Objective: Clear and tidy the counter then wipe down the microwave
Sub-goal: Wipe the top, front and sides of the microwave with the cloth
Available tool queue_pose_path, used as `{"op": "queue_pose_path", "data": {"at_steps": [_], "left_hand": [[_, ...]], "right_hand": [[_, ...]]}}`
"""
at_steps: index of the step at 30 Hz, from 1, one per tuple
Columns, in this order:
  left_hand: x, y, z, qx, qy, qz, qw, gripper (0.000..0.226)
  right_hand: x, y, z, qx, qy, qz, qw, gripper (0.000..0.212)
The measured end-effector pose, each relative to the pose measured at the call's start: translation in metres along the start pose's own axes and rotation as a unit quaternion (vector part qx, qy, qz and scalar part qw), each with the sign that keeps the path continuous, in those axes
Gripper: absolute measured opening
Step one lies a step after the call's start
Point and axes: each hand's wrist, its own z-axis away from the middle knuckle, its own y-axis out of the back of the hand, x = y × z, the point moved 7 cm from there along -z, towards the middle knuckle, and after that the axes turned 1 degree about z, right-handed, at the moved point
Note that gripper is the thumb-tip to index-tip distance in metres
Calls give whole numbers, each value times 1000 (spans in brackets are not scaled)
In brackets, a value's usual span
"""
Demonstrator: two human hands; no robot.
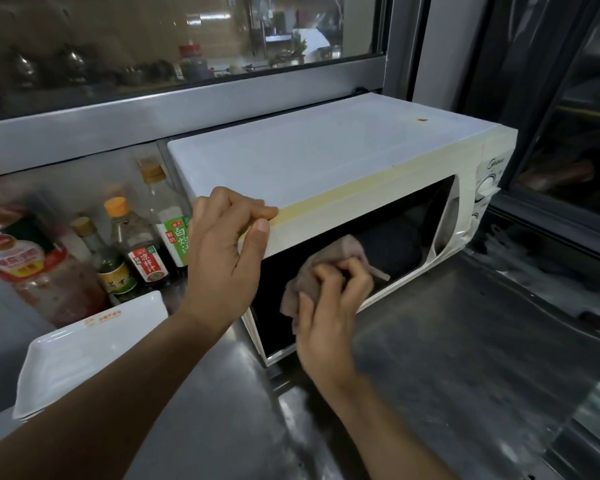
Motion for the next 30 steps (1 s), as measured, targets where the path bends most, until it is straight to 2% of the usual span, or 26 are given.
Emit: {"op": "queue_pose_path", "data": {"at_steps": [4,10,12,15,17,21,25,27,30], "left_hand": [[-2,0,1,-1,-2,-1,1000,33],[-2,0,1,2,3,1,1000,35],[-1,0,1,1,8,6,1000,36],[0,0,2,-4,11,10,1000,36],[0,1,2,-3,9,12,1000,35],[-1,1,1,-3,6,4,1000,35],[1,0,2,-1,-7,-1,1000,37],[0,0,2,4,-11,-2,1000,37],[-1,0,2,12,-17,-1,1000,35]], "right_hand": [[14,6,-11,-49,71,24,996,24],[87,45,-68,1,-90,36,995,30],[93,48,-74,7,-115,21,993,31],[79,42,-64,67,-168,5,984,32],[50,27,-42,68,-142,10,987,32],[-9,-11,14,1,-27,2,1000,25],[14,-5,7,-20,25,31,999,26],[51,7,-12,-9,-10,49,999,30],[114,36,-48,29,-116,76,990,33]]}}
